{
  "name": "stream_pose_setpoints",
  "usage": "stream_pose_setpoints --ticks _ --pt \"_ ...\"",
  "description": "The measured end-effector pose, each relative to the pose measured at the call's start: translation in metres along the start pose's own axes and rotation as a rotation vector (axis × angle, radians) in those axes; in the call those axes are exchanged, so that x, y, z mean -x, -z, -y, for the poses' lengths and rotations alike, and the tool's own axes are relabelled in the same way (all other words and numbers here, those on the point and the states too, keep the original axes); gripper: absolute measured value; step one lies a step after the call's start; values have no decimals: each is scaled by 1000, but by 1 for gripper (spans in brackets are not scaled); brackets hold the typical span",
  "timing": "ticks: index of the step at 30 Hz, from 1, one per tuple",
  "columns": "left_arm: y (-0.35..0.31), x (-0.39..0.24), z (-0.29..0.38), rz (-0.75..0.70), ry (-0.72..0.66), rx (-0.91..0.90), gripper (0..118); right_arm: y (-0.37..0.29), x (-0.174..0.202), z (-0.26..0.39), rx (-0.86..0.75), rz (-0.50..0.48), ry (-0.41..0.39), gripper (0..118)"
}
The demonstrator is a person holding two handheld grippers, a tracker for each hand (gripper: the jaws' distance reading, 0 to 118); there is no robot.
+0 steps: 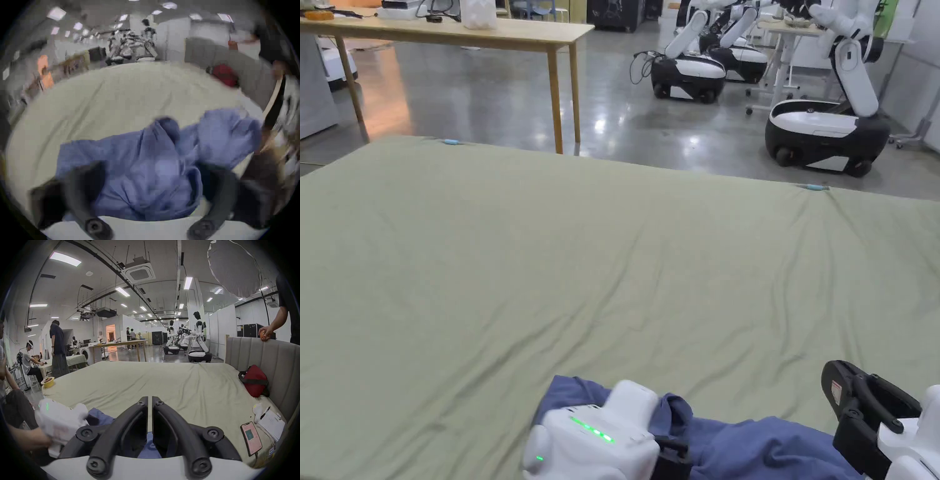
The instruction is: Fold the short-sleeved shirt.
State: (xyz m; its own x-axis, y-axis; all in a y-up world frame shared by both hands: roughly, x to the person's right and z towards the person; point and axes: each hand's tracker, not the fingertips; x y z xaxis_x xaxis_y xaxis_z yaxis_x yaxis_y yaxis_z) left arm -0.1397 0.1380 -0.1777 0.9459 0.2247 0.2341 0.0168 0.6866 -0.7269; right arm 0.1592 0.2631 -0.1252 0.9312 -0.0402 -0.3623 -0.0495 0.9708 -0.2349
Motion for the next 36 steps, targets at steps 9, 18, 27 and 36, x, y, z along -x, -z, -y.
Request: stream_pose_setpoints --ticks 9,18,27,36 --pt "-7 78 14 381 -678 -174 46 -3 -1 8 10 -11 28 6" --pt "49 22 34 405 -649 -84 7 -5 -6 10 21 -4 48 6" --pt "-57 64 36 134 -587 -368 56 -7 -4 9 18 -15 44 6" --pt "-56 158 74 172 -854 -238 117 -3 5 9 6 -42 78 6"
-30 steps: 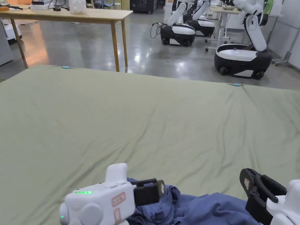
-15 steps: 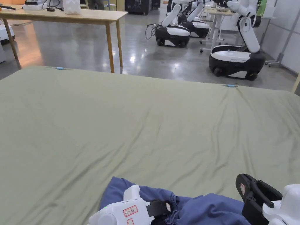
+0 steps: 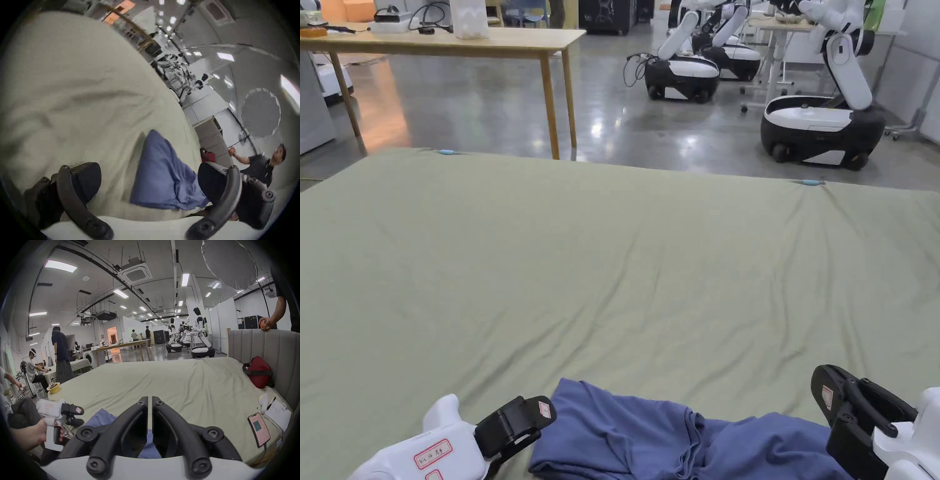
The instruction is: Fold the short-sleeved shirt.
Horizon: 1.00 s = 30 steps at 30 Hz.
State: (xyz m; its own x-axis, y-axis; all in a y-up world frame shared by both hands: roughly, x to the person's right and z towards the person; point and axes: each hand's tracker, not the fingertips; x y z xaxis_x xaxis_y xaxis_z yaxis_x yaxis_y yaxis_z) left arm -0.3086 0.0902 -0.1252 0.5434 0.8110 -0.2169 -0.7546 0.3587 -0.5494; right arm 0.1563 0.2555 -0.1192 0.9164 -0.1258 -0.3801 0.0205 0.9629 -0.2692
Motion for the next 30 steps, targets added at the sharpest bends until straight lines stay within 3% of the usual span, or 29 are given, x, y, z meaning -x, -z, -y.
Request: stream_pose_setpoints --ticks 3,5,6,7,8,9,10,11,12,17,20,22,26,28,30 --pt "22 7 10 171 -74 -26 117 -1 1 0 -2 2 4 6" --pt "43 2 19 295 -135 81 115 -3 1 0 1 4 3 6" --pt "46 -34 33 282 -140 102 104 -3 1 0 3 6 0 6" --pt "49 -45 37 244 -116 83 75 -3 0 0 4 11 -2 6" --pt "53 -46 40 190 -91 77 29 -4 -2 0 4 18 1 6" --pt "59 -42 45 106 -134 86 13 -5 -5 -1 3 20 10 6" --pt "63 -27 37 87 -184 88 13 -6 -6 -1 1 20 17 6" --pt "61 -19 30 176 -218 60 13 -8 -7 -1 -1 24 19 6" --pt "50 -28 25 169 -198 51 13 -10 -8 -3 -1 28 17 6" --pt "-2 -67 -19 -43 162 -133 12 -17 -13 -6 -1 36 3 6" --pt "-13 -103 -30 -209 529 -197 12 -18 -14 -5 0 37 3 6" --pt "-3 -141 -7 -218 743 -187 12 -19 -15 -4 -3 40 -3 6" --pt "42 -208 83 -251 1178 -103 12 -22 -18 -3 -6 49 8 6" --pt "75 -223 137 -335 1428 -48 12 -25 -20 -2 -6 57 2 6" --pt "101 -218 176 -437 1554 -25 12 -28 -21 -1 0 66 -10 6"
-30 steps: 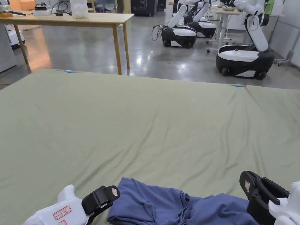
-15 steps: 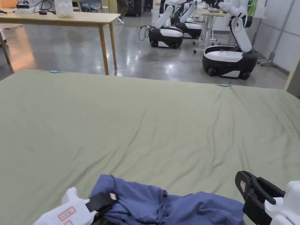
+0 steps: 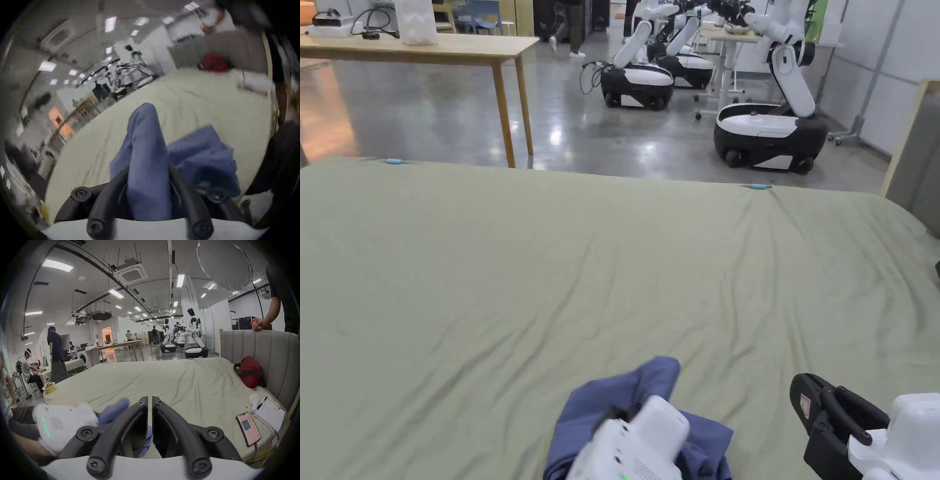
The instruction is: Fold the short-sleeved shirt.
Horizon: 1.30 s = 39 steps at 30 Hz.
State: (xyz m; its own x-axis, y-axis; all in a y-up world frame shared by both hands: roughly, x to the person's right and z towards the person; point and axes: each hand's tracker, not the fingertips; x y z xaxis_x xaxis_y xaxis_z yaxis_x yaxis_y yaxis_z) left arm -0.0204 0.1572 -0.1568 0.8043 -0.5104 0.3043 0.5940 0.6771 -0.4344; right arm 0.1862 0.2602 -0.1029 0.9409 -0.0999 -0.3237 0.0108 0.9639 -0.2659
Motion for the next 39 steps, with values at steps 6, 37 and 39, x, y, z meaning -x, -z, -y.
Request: stream_pose_setpoints --ticks 6,37,39 --pt "8 -8 14 118 -129 -5 70 -3 -4 1 28 -6 -12 6" --pt "-22 123 91 565 -1045 -75 103 126 6 74 463 -342 405 6" --pt "-15 136 113 603 -1078 -84 118 128 6 82 509 -272 358 6"
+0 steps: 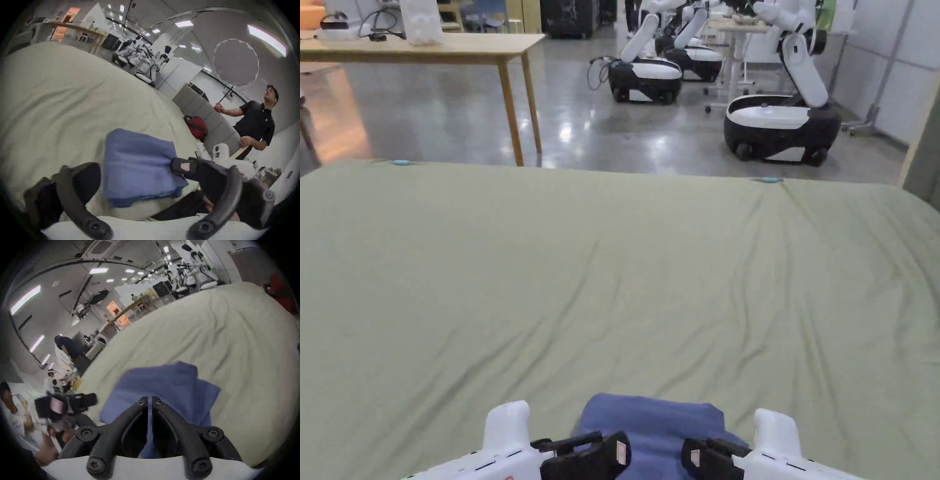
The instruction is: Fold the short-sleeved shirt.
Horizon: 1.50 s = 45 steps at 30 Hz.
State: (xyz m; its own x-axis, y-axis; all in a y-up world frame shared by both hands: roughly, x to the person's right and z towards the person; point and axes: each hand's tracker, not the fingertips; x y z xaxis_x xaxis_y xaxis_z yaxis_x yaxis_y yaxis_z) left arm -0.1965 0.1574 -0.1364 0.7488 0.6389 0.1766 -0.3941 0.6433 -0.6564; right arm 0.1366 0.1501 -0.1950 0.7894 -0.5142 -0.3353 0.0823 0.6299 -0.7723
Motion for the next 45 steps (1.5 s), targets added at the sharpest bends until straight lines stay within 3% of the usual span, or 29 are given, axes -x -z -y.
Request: stream_pose_setpoints --ticks 2,4,5,7,9,10,12,14,16,20,25,30,32,34,36,37,38,39,40,43,45 --pt "4 27 0 20 -108 45 118 1 -8 6 18 83 -15 6" --pt "20 50 6 76 -229 75 118 -5 -18 12 -23 -12 73 6" --pt "31 60 9 95 -289 87 118 -8 -19 11 -31 -10 88 6" --pt "54 74 20 160 -389 122 118 -10 -24 13 -36 23 52 6" --pt "64 56 17 231 -378 77 112 -12 -24 12 -37 29 34 6" --pt "76 45 17 281 -408 140 101 -13 -24 12 -41 27 30 6" --pt "93 27 22 251 -356 189 27 -13 -17 11 -52 22 22 6" --pt "101 30 19 146 -328 197 27 -12 -13 10 -67 21 16 6" --pt "86 33 11 153 -358 177 27 -14 -4 10 -75 13 9 6" --pt "29 52 -33 55 -207 151 27 -19 15 7 -93 12 -37 6" --pt "-73 144 -105 -129 -147 47 27 -10 36 6 -101 3 -100 6" --pt "-163 248 -168 -322 -124 46 27 6 64 7 -89 -15 -119 6" --pt "-191 291 -190 -372 -54 71 27 13 77 8 -73 -18 -133 6" --pt "-210 318 -188 -467 -141 49 27 22 85 10 -57 -25 -142 6" --pt "-212 337 -179 -461 -233 84 28 27 91 11 -43 -26 -153 6" --pt "-210 362 -178 -456 -213 84 40 28 95 11 -39 -27 -160 6" --pt "-208 363 -176 -453 -203 80 71 28 98 11 -36 -30 -165 6" --pt "-209 356 -177 -465 -175 51 110 28 97 10 -35 -37 -174 6" --pt "-213 352 -179 -499 -149 26 118 27 97 10 -35 -40 -185 6" --pt "-252 318 -184 -454 -121 -114 116 18 98 7 -36 -33 -206 6" --pt "-273 295 -189 -539 -114 -207 116 7 95 5 -53 -39 -203 6"
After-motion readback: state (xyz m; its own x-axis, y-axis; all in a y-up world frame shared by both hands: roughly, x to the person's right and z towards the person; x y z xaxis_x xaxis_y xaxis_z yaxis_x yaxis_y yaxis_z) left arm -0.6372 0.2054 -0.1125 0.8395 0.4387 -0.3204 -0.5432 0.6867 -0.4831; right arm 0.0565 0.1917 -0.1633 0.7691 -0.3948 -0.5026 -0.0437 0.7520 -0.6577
